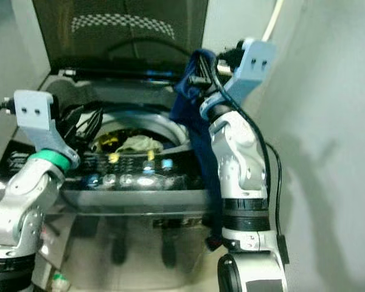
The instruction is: Clothes washing
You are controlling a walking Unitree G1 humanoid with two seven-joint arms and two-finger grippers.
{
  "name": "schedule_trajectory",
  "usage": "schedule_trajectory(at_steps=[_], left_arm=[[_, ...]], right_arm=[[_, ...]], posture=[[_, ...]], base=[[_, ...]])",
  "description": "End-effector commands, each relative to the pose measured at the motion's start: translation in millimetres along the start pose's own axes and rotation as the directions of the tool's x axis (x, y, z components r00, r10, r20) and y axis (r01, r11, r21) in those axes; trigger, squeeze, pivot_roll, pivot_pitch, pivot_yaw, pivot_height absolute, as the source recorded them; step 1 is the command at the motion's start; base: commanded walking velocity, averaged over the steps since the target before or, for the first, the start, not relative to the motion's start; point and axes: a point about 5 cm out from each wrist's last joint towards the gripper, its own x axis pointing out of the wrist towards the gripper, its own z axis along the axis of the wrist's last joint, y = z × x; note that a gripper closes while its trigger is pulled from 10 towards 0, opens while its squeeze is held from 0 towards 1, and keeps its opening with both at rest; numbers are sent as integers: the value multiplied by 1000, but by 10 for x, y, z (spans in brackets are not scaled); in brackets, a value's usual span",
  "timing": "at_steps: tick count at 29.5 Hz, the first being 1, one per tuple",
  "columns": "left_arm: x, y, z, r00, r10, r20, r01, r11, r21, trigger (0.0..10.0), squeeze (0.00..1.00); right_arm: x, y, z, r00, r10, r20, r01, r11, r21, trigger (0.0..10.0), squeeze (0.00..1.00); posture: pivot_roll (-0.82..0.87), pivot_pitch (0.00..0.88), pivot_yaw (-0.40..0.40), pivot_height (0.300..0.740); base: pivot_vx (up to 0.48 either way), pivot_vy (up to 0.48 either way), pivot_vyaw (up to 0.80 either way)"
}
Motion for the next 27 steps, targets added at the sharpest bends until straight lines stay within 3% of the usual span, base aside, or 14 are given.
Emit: schedule_trajectory(at_steps=[1, 11, 13, 14, 15, 17, 18, 20, 22, 23, 24, 26, 27], left_arm=[[-10, -5, -10, 1000, 2, -6, -2, 1000, -6, 10000, 0], [-4, 35, -31, 1000, 23, -18, -23, 1000, 12, 10000, 0], [21, 39, -37, 999, 26, -22, -25, 999, 26, 10000, 0], [21, 39, -37, 999, 26, -22, -25, 999, 26, 10000, 0], [30, 38, -37, 999, 26, -22, -25, 999, 30, 10000, 0], [40, 32, -24, 999, 27, -19, -26, 999, 29, 10000, 0], [40, 32, -24, 999, 27, -19, -26, 999, 29, 10000, 0], [1, 15, -37, 999, 30, -22, -29, 999, 30, 10000, 0], [1, 15, -37, 999, 30, -22, -29, 999, 30, 10000, 0], [-25, 19, -42, 999, 38, -24, -37, 999, 30, 10000, 0], [-25, 19, -42, 999, 38, -24, -37, 999, 30, 10000, 0], [-75, 42, -45, 998, 62, -25, -61, 998, 31, 10000, 0], [-75, 42, -45, 998, 62, -25, -61, 998, 31, 10000, 0]], right_arm=[[21, 59, 56, 999, 28, 20, -28, 1000, -3, 10000, 0], [68, 59, 22, 1000, 28, 4, -28, 1000, -10, 10000, 0], [338, 132, 19, 998, 52, -47, -56, 995, -86, 10000, 0], [338, 132, 19, 998, 52, -47, -56, 995, -86, 10000, 0], [442, 173, 49, 996, 65, -57, -71, 991, -115, 10000, 0], [784, 292, 515, 993, 77, 87, -65, 989, -129, 10000, 0], [784, 292, 515, 993, 77, 87, -65, 989, -129, 10000, 0], [996, 359, 1326, 939, 26, 342, -44, 998, 46, 10000, 0], [996, 359, 1326, 939, 26, 342, -44, 998, 46, 10000, 0], [1019, 367, 1636, 905, -6, 424, -61, 988, 144, 10000, 0], [1019, 367, 1636, 905, -6, 424, -61, 988, 144, 10000, 0], [1019, 341, 2046, 859, -59, 509, -107, 950, 292, 10000, 0], [1019, 341, 2046, 859, -59, 509, -107, 950, 292, 10000, 0]], posture=[[148, 24, 19, 740], [143, 18, 19, 740], [138, 21, 13, 740], [138, 21, 13, 740], [138, 21, 13, 740], [141, 36, 9, 740], [141, 36, 9, 740], [156, 51, -20, 740], [156, 51, -20, 740], [156, 51, -20, 740], [156, 51, -20, 740], [169, 63, -47, 740], [169, 63, -47, 740]], base=[[0, 0, 0], [0, 0, 0], [0, 0, 0], [0, 0, 0], [0, 0, 0], [0, 0, 0], [0, 0, 0], [0, 0, 0], [0, 0, 0], [0, 0, 0], [0, 0, 0], [0, 0, 0], [0, 0, 0]])
